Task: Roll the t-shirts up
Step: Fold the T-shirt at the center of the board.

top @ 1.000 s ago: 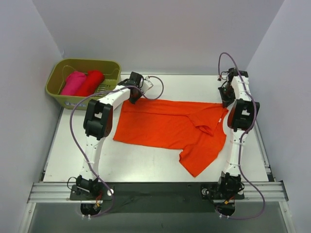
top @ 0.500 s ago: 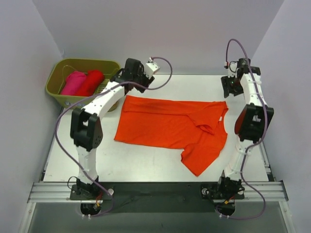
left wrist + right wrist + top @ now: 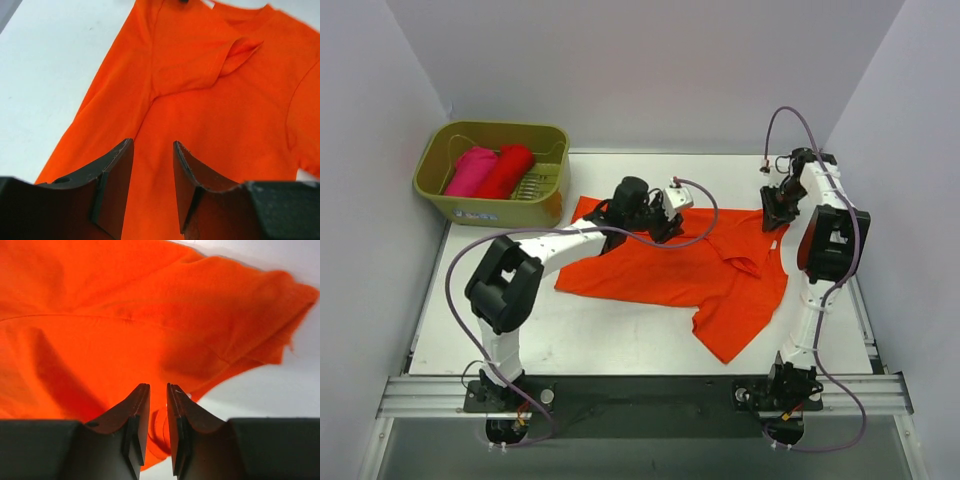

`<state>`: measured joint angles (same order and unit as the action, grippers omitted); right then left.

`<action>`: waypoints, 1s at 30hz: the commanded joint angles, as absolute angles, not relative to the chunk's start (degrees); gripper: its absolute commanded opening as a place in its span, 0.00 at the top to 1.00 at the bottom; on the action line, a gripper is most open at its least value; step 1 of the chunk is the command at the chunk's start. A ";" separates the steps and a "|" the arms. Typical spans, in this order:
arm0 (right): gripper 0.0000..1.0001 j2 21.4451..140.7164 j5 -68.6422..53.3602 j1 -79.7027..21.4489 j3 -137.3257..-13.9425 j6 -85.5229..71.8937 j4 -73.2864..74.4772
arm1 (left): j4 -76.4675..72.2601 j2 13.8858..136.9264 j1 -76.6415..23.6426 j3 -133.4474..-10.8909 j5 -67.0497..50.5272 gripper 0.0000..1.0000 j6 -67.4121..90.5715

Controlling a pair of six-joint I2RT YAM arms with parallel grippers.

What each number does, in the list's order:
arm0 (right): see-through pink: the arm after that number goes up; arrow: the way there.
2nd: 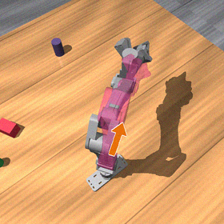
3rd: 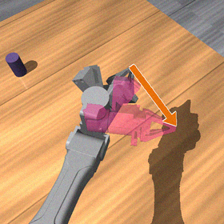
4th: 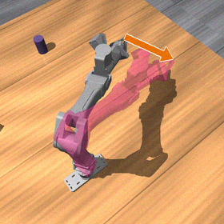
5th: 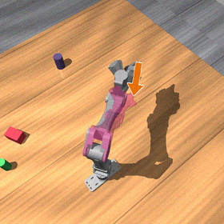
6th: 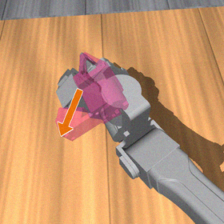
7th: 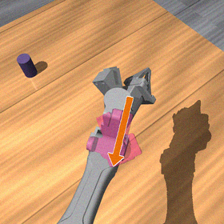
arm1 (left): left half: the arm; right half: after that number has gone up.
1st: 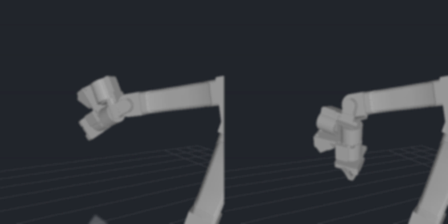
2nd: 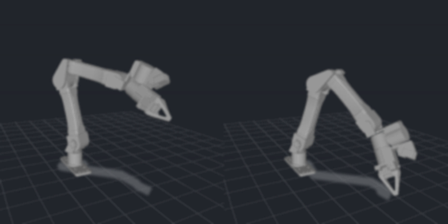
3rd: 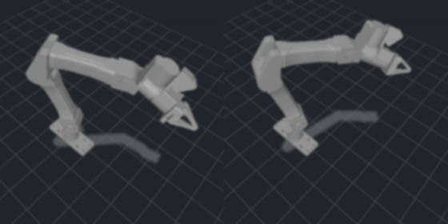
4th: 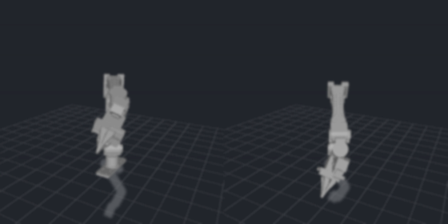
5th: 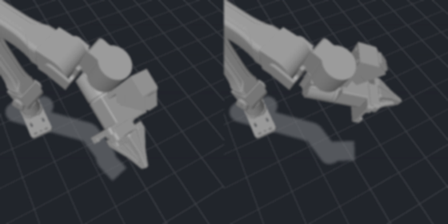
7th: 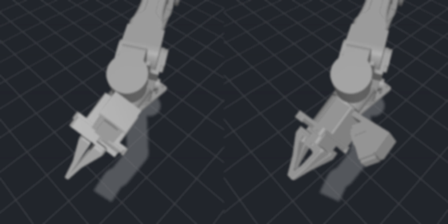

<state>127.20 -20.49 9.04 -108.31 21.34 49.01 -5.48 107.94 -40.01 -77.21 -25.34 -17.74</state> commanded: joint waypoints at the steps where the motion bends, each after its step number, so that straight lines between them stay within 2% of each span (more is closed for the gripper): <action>1: 0.80 128.93 -19.78 8.26 -113.10 21.97 53.17 | -18.45 112.75 -44.21 -80.49 -22.86 0.53 -3.29; 3: 0.80 130.25 -19.60 8.26 -114.16 21.97 53.35 | -16.53 117.56 -44.38 -86.44 -21.18 0.53 11.59; 6: 0.78 131.83 -19.60 8.09 -116.10 21.88 53.35 | -16.16 121.20 -45.78 -88.60 -16.19 0.52 27.19; 9: 0.71 133.68 -18.90 8.17 -117.86 21.97 53.35 | -18.28 123.12 -49.74 -89.90 -13.81 0.49 35.02; 15: 0.71 136.14 -17.67 8.35 -119.00 20.48 53.35 | -11.52 127.35 -53.43 -93.69 -5.39 0.50 54.18; 19: 0.72 136.23 -18.72 8.44 -117.78 19.43 53.35 | -6.86 128.85 -54.49 -94.66 -0.45 0.64 62.39; 21: 0.72 135.97 -19.33 8.53 -116.72 18.99 53.09 | -5.11 129.46 -54.41 -94.66 0.78 0.66 66.59; 30: 0.70 135.88 -19.78 8.61 -115.58 17.32 52.30 | -5.27 129.99 -54.14 -93.51 2.99 0.54 72.24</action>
<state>136.73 -18.94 8.27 -116.44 19.11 50.22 -4.43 129.78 -54.39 -92.23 -0.47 67.22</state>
